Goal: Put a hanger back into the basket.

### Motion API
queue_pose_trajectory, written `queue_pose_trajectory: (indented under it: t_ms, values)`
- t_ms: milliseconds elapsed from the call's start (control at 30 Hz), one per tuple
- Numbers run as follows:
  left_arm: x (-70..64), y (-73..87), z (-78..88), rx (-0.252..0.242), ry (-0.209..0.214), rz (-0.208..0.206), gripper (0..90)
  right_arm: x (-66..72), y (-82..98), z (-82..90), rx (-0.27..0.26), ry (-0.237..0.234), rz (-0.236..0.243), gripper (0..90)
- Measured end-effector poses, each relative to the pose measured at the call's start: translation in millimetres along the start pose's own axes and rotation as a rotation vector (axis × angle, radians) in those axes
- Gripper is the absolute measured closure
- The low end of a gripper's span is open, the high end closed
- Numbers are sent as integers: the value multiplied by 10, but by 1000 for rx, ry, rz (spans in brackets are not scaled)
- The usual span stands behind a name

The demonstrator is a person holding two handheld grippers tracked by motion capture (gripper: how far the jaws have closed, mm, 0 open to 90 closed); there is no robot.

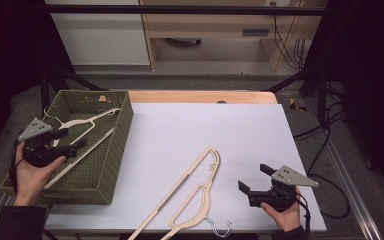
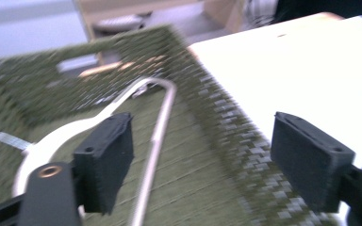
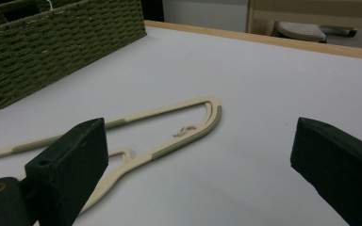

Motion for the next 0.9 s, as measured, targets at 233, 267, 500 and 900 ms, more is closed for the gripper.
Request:
queue_pose_trajectory:
  t_ms: [233, 267, 500, 900]
  values:
    - [-475, 11, 43, -53, 121, -24, 115, 94, -3, -48, 7, -22, 6, 51]
    - [-551, 25, 41, -63, 137, -19, 108, 124, 2, -61, 12, -26, 9, 52]
    - [-975, 113, 6, -87, 218, -36, 106, 191, 23, -103, 28, -47, 25, 52]
    - [-1363, 147, -18, -73, 201, -133, 82, 310, 60, -132, 46, -80, 26, 53]
Point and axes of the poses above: each handheld gripper's, and its own axes: z roughly backward along the jaws, y roughly out of its underside, x roughly to its left, the point moved 1 cm from there along -z, roughly forward along the jaws, and after that the axes turned 8 degrees about -x, right-handed, at the moved point
